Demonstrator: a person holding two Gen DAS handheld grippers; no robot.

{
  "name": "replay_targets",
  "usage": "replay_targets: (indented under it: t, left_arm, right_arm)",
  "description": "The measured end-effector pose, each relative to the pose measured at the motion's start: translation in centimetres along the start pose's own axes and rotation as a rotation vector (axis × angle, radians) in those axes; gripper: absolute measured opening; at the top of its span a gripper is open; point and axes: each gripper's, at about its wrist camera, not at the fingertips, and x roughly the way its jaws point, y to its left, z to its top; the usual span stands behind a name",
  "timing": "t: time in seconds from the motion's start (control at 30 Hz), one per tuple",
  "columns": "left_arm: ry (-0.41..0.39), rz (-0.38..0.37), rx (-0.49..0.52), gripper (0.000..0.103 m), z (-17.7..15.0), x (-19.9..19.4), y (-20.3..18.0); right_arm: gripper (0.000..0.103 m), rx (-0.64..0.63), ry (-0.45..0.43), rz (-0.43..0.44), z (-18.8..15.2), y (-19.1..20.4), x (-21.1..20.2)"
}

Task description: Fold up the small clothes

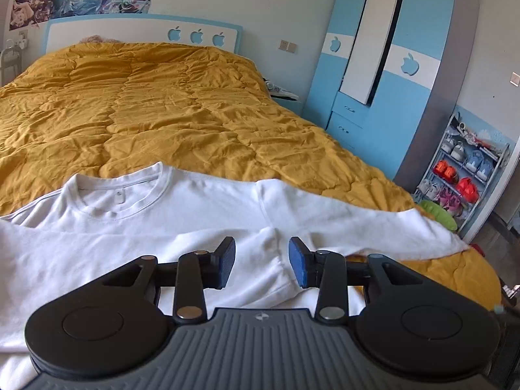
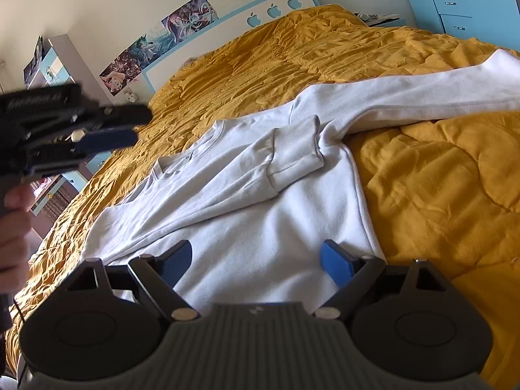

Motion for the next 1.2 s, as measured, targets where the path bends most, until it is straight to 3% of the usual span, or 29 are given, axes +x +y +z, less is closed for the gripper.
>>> replay_targets:
  t: [0.07,0.2,0.27,0.33,0.43,0.6,0.73,0.77,0.83,0.87,1.03,1.2]
  left_arm:
    - [0.001,0.092,0.048,0.048,-1.6,-1.7,1.2]
    - [0.016,0.377,0.196,0.048,-5.3,-4.3,4.6]
    - [0.008,0.585,0.281,0.048,-7.4,-4.7,6.5]
    - [0.049,0.718,0.345,0.048,-8.5,-4.2,8.1]
    - [0.103,0.765,0.377,0.048,-9.4,-3.3,10.1]
    - [0.164,0.799,0.315,0.048,-10.1,-1.5,12.2]
    - [0.167,0.856,0.305,0.045,-10.7,-0.6,12.6]
    - [0.171,0.870,0.307,0.042,-10.6,-0.4,12.7]
    - [0.177,0.882,0.295,0.022,-10.3,0.1,13.1]
    - [0.169,0.872,0.278,0.014,-10.2,0.2,13.3]
    - [0.062,0.891,0.129,0.011,-10.2,-1.9,14.4]
    - [0.095,0.836,-0.051,0.012,-10.3,-3.1,16.3]
  right_arm:
    - [0.083,-0.006,-0.002,-0.003,0.0,0.1,0.1]
    - [0.083,-0.035,0.000,-0.017,-0.3,0.5,0.2]
    - [0.084,-0.059,-0.001,-0.030,-0.4,0.9,0.4]
    - [0.084,-0.084,-0.003,-0.044,-0.7,1.2,0.5]
    - [0.084,-0.111,-0.015,-0.054,-1.0,1.4,0.6]
    - [0.084,-0.082,-0.041,-0.029,-1.1,0.7,0.6]
    - [0.084,-0.074,-0.049,-0.020,-1.3,0.6,0.5]
    - [0.084,-0.078,-0.050,-0.022,-1.3,0.7,0.6]
    - [0.084,-0.090,-0.051,-0.031,-1.4,0.9,0.7]
    - [0.084,-0.096,-0.051,-0.035,-1.4,1.0,0.8]
    - [0.084,-0.128,-0.055,-0.050,-1.8,1.2,1.0]
    - [0.084,-0.148,-0.055,-0.059,-1.9,1.3,1.3]
